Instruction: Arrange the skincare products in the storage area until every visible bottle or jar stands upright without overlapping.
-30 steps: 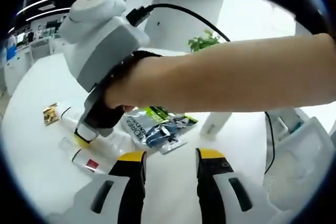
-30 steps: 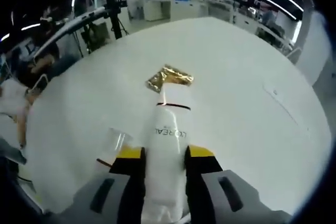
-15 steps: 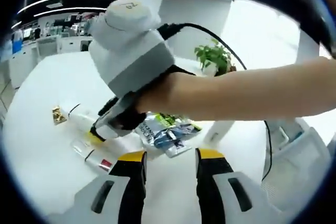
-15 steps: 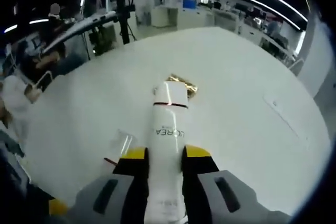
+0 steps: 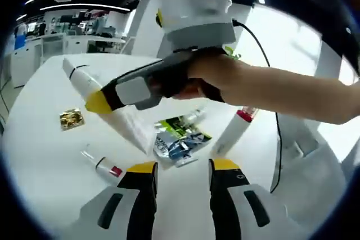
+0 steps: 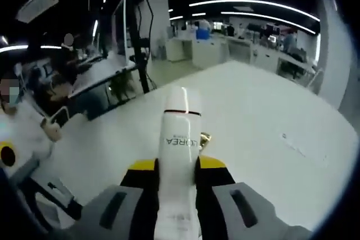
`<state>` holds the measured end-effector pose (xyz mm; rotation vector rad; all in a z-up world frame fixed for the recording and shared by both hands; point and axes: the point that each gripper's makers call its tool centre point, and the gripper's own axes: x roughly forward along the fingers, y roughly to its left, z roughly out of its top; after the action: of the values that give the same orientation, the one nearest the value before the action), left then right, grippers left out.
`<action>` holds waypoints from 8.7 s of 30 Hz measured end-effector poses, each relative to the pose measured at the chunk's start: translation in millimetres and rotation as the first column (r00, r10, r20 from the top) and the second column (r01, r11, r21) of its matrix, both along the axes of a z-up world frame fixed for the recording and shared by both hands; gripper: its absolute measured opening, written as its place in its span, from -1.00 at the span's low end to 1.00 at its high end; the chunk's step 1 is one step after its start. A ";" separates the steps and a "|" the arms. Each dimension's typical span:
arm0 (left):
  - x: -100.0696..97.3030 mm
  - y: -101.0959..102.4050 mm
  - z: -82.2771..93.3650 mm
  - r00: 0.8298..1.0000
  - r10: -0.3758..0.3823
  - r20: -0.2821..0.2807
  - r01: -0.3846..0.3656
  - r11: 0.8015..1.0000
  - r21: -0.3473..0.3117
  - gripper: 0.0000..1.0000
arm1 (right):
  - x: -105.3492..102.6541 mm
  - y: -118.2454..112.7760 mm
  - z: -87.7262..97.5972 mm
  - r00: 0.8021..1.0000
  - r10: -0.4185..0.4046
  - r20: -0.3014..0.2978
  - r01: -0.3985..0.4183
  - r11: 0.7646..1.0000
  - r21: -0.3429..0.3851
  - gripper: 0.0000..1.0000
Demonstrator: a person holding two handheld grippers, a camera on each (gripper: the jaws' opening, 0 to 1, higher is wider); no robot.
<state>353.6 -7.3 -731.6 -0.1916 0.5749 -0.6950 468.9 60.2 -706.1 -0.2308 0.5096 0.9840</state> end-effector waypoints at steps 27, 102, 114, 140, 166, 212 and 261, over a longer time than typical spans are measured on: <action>-45.6 44.1 54.9 0.993 -0.080 0.088 0.085 0.995 -0.048 -0.33 | -130.8 -16.8 69.6 0.765 0.501 0.403 -0.398 0.861 -0.316 -0.54; -114.0 -33.1 -24.8 0.793 -0.554 -0.256 0.609 0.743 0.278 -0.62 | -221.5 -67.7 -23.7 -0.007 0.974 0.225 -0.083 0.223 -0.971 -0.37; -111.3 -23.4 -38.0 0.799 -0.538 -0.268 0.598 0.759 0.258 -0.62 | -215.5 -91.9 -25.7 0.130 0.944 0.302 -0.157 0.321 -0.934 -0.17; -106.4 -38.7 -17.0 0.803 -0.593 0.048 0.531 0.751 0.394 -0.63 | -193.3 -134.3 34.6 0.860 0.485 0.161 -0.436 0.861 -0.261 -0.39; -114.1 -77.2 5.2 0.727 -0.635 0.264 0.550 0.767 0.330 -0.62 | -232.9 -121.8 25.0 0.770 0.618 -0.159 -0.638 0.744 -0.200 -0.71; -21.1 -107.7 -31.9 0.824 -0.542 0.164 0.463 0.812 0.356 -0.67 | -138.4 -157.8 -5.1 0.725 0.557 -0.406 -0.634 0.308 -0.709 -0.75; 0.3 -128.5 -36.2 0.809 -0.571 0.140 0.486 0.784 0.386 -0.62 | -118.8 -178.1 -12.0 0.748 0.516 -0.417 -0.618 0.316 -0.720 -0.73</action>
<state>353.8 -135.8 -767.8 0.3968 0.4939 -1.1426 350.1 -117.9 -718.1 -1.3392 1.0400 1.3959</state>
